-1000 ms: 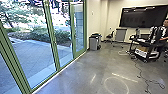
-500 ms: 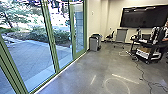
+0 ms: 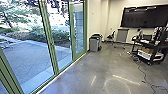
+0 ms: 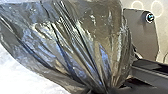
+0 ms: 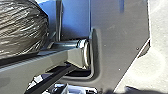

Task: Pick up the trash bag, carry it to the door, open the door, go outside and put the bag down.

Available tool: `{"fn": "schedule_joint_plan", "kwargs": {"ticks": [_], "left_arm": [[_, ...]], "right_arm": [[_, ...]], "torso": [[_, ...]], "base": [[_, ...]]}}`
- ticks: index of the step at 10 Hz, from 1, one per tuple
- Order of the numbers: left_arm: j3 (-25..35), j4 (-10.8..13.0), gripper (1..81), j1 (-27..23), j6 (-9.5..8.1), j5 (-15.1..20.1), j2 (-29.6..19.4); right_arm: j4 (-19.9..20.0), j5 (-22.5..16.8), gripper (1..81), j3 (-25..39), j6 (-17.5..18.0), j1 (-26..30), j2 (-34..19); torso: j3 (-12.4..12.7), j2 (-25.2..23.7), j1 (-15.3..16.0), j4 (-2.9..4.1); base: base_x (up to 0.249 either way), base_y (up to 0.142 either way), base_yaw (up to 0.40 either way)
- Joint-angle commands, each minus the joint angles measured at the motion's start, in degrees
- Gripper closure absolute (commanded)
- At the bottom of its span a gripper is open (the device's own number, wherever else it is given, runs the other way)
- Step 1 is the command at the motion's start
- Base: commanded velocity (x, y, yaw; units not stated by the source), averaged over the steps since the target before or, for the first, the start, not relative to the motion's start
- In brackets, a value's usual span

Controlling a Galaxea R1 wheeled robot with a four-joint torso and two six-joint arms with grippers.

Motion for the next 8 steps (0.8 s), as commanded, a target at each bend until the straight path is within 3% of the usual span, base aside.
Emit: {"fn": "schedule_joint_plan", "kwargs": {"ticks": [1, 8], "left_arm": [[0.21, 0.18, 81.1, -2.50, 0.48, 3.41, -0.29], [0.13, 0.27, 81.1, -2.50, 0.48, 3.41, -0.03]], "right_arm": [[-0.15, -3.69, 1.0, 0.29, -0.16, 2.55, 0.18], [-0.68, -3.78, 1.0, 0.29, -0.16, 2.64, 0.27]], "torso": [[0.00, 0.00, 0.00, 0.00], [0.00, 0.00, 0.00, 0.00]], "base": [[0.171, 0.000, 0.000], [0.171, 0.000, 0.000]]}}
